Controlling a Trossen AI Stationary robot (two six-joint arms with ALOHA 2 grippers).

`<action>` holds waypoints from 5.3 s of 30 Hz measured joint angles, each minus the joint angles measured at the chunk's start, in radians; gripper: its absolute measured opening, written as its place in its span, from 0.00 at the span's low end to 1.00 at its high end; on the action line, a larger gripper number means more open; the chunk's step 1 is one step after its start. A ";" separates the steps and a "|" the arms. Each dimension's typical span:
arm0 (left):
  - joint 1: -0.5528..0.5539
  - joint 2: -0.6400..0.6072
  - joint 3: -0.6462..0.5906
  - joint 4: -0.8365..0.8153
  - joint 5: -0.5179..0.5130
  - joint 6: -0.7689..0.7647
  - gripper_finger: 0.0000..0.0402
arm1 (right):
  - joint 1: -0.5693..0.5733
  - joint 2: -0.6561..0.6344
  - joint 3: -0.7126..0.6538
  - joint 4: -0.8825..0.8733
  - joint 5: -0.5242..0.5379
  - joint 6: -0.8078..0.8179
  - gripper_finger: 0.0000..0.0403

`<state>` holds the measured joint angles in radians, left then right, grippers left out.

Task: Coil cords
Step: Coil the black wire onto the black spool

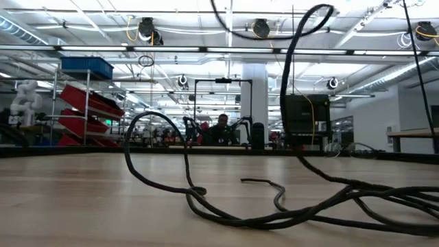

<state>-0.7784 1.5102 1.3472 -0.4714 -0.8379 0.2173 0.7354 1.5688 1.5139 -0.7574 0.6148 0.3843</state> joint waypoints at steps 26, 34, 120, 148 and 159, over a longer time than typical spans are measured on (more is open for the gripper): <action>0.043 -0.006 0.000 0.041 0.072 0.024 0.02 | -0.037 0.127 0.001 0.487 0.372 -0.544 0.38; 0.045 -0.006 0.000 0.044 0.074 0.024 0.02 | -0.076 0.127 0.001 0.530 0.273 -0.545 0.38; -0.003 -0.005 0.000 0.287 -0.183 -0.174 0.30 | -0.069 -0.125 0.001 0.201 0.249 -0.408 0.00; 0.126 0.162 0.000 0.459 0.123 -0.299 0.30 | 0.064 -0.158 0.001 -0.099 0.243 -0.152 0.00; 0.233 0.262 0.000 0.508 0.185 -0.290 0.32 | 0.065 -0.180 0.001 -0.115 0.243 -0.160 0.00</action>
<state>-0.5458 1.7718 1.3476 0.0367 -0.6528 -0.0724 0.8005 1.3886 1.5150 -0.8721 0.8581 0.2245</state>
